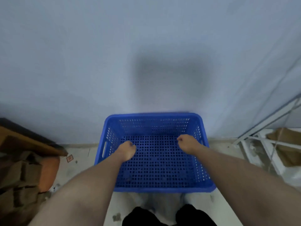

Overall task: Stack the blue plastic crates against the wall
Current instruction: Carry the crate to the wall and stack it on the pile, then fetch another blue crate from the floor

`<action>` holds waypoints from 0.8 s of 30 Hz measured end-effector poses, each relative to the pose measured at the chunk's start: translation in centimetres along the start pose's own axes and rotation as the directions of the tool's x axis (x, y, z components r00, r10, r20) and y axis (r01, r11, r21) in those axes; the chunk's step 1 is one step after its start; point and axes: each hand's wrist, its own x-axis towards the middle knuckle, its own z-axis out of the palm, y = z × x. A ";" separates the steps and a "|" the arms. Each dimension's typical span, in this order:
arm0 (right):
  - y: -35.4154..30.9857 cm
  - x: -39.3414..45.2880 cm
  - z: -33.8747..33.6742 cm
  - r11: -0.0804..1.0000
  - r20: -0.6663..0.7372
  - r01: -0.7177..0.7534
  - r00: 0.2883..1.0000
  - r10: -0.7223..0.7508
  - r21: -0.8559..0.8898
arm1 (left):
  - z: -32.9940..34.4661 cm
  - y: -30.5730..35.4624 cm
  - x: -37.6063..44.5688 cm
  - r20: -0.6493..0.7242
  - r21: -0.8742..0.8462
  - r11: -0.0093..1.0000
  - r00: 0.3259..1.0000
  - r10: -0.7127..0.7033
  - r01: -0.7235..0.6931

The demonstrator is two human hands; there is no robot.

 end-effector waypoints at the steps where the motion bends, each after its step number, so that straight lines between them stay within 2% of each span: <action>1: -0.4 -1.2 -0.4 1.000 -0.038 0.001 0.999 -0.001 0.007 | -0.3 0.6 -0.4 -0.006 0.044 0.998 0.999 0.043 -0.043; 5: -0.2 -7.0 -0.8 0.996 -0.210 -0.070 0.974 0.081 0.060 | -2.2 2.8 -1.0 0.015 0.114 0.969 0.976 0.218 -0.218; 9: 1.7 -14.0 -0.2 0.963 -0.364 -0.174 0.899 0.241 0.207 | -2.4 7.5 -3.4 0.038 0.157 0.893 0.906 0.422 -0.422; 14: 6.8 -24.7 3.7 0.846 -0.426 -0.310 0.757 0.495 0.433 | 6.3 13.1 -9.1 0.269 0.272 0.729 0.777 0.570 -0.629; 18: 12.1 -35.1 9.6 0.727 -0.410 -0.396 0.629 0.660 0.561 | 15.6 14.7 -17.2 0.482 0.335 0.569 0.655 0.581 -0.751; 22: 16.5 -45.9 18.2 0.551 -0.325 -0.420 0.498 0.804 0.721 | 24.6 12.7 -25.6 0.607 0.329 0.516 0.596 0.526 -0.791; 24: 18.8 -51.7 24.1 0.452 -0.282 -0.403 0.414 0.865 0.796 | 29.9 10.7 -30.7 0.695 0.306 0.474 0.534 0.481 -0.826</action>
